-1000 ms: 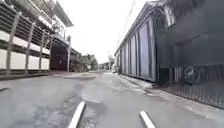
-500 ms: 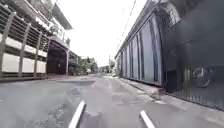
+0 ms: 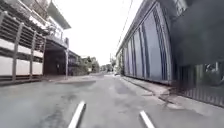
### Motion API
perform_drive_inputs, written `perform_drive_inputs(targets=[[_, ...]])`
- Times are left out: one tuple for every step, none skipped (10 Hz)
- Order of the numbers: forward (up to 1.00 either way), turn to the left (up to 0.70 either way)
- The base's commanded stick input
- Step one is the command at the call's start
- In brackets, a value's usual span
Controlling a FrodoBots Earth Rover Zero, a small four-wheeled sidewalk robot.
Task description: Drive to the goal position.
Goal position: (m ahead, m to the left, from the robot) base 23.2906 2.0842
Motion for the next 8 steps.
perform_drive_inputs(targets=[[0.85,0.00],[0.85,0.00],[0.85,-0.20],[0.85,-0.34],[0.85,-0.18],[0.85,-0.03],[0.85,0.00],[0.85,0.00]])
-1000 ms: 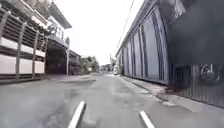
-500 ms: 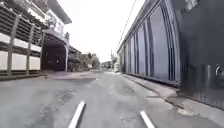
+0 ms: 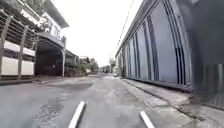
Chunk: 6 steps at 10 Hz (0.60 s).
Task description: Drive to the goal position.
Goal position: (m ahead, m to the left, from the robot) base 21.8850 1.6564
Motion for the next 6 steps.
perform_drive_inputs(targets=[[0.85,0.00],[0.85,0.00],[0.85,0.00],[0.85,0.00],[0.85,0.00],[0.85,0.00]])
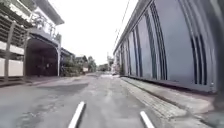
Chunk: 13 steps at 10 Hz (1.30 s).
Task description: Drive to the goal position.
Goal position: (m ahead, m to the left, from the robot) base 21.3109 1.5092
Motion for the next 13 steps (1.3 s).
perform_drive_inputs(targets=[[0.82,0.00],[0.11,0.00],[0.00,0.00],[0.00,0.00],[0.00,0.00],[0.00,0.00],[0.00,0.00],[0.00,0.00],[0.00,0.00],[0.00,0.00],[0.00,0.00],[0.37,0.00],[0.85,0.00]])
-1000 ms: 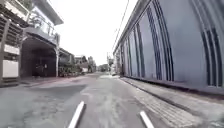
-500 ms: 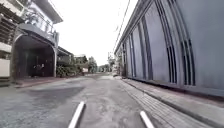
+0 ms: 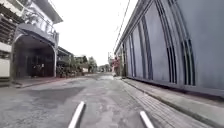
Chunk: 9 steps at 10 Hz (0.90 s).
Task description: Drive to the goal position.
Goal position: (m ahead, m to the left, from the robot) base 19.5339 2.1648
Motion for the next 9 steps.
perform_drive_inputs(targets=[[0.85,0.00],[0.85,0.00],[0.85,0.00],[0.66,0.00],[0.23,0.00],[0.00,0.00],[0.00,0.00],[0.00,0.00],[0.00,0.00]])
